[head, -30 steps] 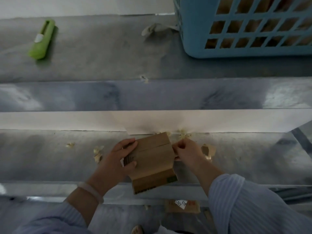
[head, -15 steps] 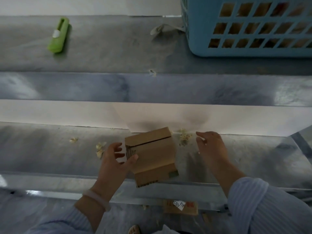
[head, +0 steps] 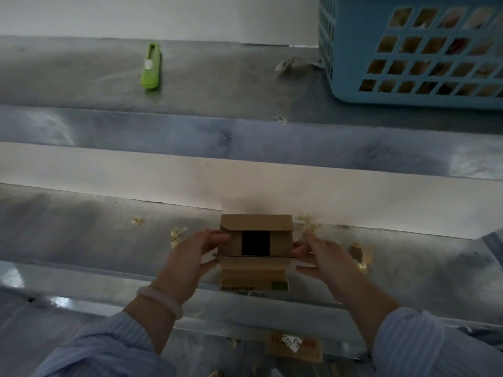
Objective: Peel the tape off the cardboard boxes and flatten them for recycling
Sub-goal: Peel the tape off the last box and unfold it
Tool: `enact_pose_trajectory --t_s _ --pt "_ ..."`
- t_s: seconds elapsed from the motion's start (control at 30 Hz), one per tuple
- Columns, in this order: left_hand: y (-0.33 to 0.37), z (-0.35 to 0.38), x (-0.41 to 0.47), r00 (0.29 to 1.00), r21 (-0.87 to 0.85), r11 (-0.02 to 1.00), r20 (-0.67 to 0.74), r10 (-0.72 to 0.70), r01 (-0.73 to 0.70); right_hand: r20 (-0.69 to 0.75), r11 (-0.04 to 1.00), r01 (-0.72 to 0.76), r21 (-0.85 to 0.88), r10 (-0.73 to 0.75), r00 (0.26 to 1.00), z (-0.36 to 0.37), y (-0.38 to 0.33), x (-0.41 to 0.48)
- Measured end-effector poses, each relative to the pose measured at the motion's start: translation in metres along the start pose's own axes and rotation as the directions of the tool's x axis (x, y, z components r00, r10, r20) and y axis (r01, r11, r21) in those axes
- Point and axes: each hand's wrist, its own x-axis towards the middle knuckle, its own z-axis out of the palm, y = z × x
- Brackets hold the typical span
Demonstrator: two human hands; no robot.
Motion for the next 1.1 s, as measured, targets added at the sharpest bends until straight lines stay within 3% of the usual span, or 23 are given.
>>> enact_pose_trajectory --t_s 0.07,0.1,0.17,0.27,0.37,0.47,0.57,0.73,0.87,1.1 --pt "0.005 0.001 0.006 1.000 0.166 0.986 0.018 0.000 -0.003 0.030 0.973 0.013 -0.229 -0.006 1.000 -0.004 -0.005 0.005" --pt "0.008 0.005 0.008 0.998 0.192 0.981 0.028 -0.047 0.041 0.056 0.930 0.036 -0.367 -0.017 0.998 -0.005 -0.009 0.007" --pt "0.009 0.008 0.017 0.996 0.363 0.932 0.081 -0.025 -0.006 0.101 0.824 0.078 -0.561 -0.025 0.995 -0.003 -0.018 0.011" --pt "0.009 0.014 0.032 0.997 0.541 0.841 0.048 -0.054 0.020 0.125 0.702 0.115 -0.703 -0.037 0.991 0.015 -0.030 0.018" --pt "0.015 0.023 0.047 0.990 0.603 0.791 0.013 -0.141 0.104 0.036 0.603 0.112 -0.790 -0.136 0.990 0.037 -0.031 0.030" --pt "0.014 0.032 0.052 0.994 0.631 0.771 -0.011 -0.106 0.089 -0.057 0.552 0.056 -0.832 -0.185 0.981 0.049 -0.028 0.035" --pt "0.005 0.037 0.047 0.998 0.650 0.759 -0.060 -0.003 0.041 -0.055 0.606 0.093 -0.790 -0.221 0.974 0.046 -0.023 0.030" --pt "-0.003 0.020 0.021 0.986 0.336 0.932 -0.051 0.159 -0.134 -0.003 0.670 0.228 -0.707 -0.325 0.946 0.030 -0.010 0.009" --pt "0.000 -0.001 0.002 0.935 0.391 0.849 0.113 0.337 -0.354 0.016 0.833 0.320 -0.451 -0.351 0.936 0.015 -0.003 -0.008" --pt "-0.018 -0.017 -0.031 0.784 0.415 0.666 0.375 0.495 -0.619 0.114 0.911 0.410 0.037 -0.412 0.904 -0.007 0.022 -0.027"
